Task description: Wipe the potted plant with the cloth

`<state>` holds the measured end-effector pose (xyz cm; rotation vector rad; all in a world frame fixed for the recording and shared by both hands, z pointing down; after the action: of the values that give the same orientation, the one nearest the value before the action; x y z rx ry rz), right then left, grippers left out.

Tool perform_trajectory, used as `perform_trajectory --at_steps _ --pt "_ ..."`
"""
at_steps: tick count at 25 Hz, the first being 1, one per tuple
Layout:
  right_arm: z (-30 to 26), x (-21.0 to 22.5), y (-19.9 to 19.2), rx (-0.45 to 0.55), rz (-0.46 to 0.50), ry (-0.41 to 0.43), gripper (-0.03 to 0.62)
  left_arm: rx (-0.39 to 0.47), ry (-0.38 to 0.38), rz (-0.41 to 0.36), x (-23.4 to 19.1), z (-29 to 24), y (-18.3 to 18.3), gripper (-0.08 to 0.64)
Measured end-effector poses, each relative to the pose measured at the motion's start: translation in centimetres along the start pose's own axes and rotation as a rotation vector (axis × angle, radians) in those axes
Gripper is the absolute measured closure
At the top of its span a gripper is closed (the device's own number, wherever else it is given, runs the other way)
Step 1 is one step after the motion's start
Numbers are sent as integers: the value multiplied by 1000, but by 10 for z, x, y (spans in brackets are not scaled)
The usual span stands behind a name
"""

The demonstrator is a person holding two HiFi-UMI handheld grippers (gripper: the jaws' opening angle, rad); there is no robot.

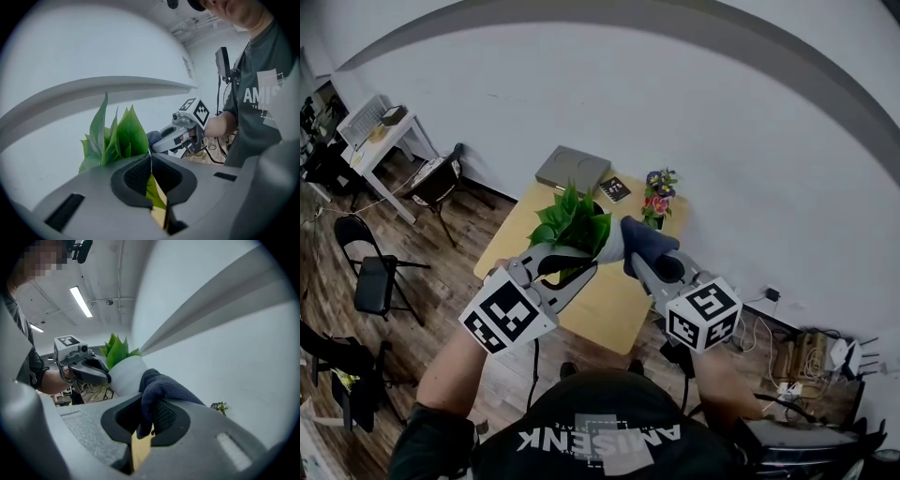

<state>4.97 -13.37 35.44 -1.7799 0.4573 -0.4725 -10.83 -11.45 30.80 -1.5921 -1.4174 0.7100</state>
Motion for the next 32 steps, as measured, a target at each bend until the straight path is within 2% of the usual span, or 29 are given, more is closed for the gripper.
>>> perform_trajectory --at_steps 6,10,14,20,23,32 --pt "3 19 -20 -60 -39 -55 565 -9 -21 -36 3 -3 0 554" --pt "15 30 -10 -34 -58 -71 565 -44 -38 -83 6 -6 -8 552" --pt "22 24 25 44 -50 -29 565 -110 -5 -125 -2 -8 -15 552" --pt "17 -12 62 92 25 84 565 -113 -7 -172 6 -11 -12 552" --pt "9 -22 63 82 43 107 565 -106 5 -193 10 -10 -10 552" --pt "-4 -6 39 14 -4 72 565 -101 27 -208 7 -6 -12 552"
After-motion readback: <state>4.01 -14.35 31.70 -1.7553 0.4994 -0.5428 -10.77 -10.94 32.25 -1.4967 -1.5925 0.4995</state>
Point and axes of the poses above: the fingertips, and each gripper's own axes: z backward along the fingers, x to its right, y out of its top, the point moved 7 cm from there along z, backward along the fingers, and after that the axes turned 14 degrees about -y, right-handed, at the moved point
